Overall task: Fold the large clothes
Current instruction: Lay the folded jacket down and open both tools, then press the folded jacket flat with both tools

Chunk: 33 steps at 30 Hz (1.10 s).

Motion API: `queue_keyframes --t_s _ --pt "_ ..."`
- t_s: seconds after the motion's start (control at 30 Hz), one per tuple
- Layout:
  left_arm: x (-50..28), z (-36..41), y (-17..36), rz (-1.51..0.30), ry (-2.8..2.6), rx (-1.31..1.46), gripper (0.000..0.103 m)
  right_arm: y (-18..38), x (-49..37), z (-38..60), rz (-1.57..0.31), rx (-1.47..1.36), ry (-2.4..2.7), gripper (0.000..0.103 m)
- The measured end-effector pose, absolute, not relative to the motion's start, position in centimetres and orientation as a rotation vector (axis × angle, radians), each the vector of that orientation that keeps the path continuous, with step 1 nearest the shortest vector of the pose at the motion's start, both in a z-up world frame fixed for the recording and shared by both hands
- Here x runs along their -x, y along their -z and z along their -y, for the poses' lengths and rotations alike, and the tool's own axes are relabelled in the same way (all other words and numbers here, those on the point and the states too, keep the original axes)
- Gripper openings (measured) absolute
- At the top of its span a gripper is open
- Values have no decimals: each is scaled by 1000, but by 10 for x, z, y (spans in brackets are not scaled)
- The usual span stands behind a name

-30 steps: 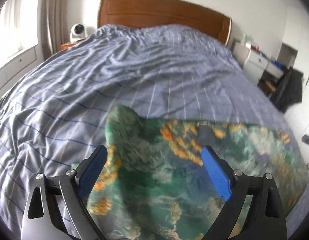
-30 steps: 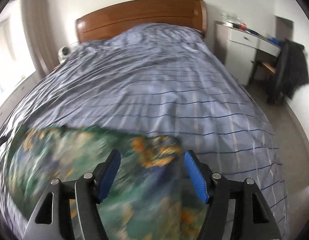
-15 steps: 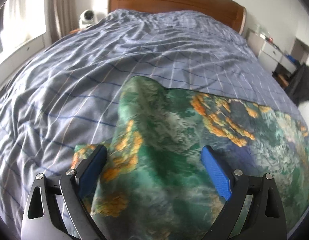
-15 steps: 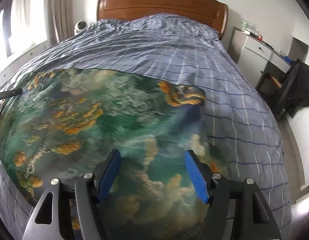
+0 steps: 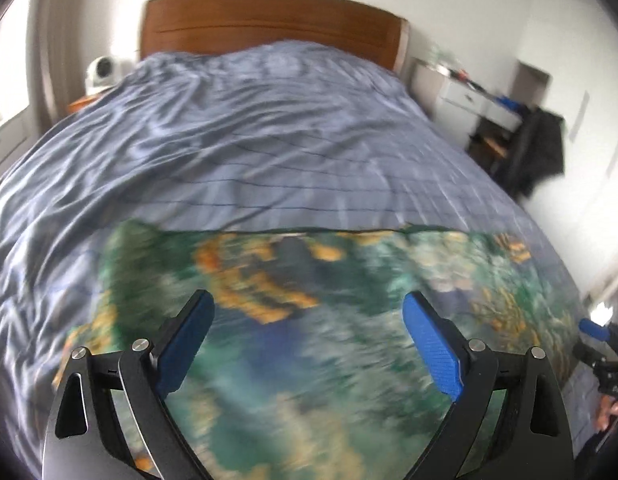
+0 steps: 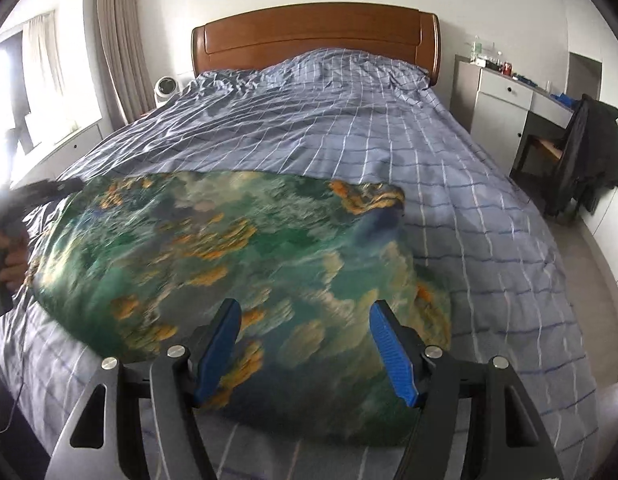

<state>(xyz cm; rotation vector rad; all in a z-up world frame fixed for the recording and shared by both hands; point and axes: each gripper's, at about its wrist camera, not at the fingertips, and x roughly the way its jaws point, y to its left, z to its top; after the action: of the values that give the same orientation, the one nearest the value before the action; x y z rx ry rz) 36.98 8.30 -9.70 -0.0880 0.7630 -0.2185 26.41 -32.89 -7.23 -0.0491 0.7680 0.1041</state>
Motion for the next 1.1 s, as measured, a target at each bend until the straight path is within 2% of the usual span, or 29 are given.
queue_keyframes --t_s 0.33,0.8,1.1 --pt "-404 -31 131 -918 228 -80 96 77 -234 322 -772 -35 -145 68" --pt "-318 -14 142 -860 271 -221 96 86 -205 344 -775 -131 -103 68" --pt "-279 -15 139 -842 292 -206 96 95 -198 373 -796 -232 -27 68"
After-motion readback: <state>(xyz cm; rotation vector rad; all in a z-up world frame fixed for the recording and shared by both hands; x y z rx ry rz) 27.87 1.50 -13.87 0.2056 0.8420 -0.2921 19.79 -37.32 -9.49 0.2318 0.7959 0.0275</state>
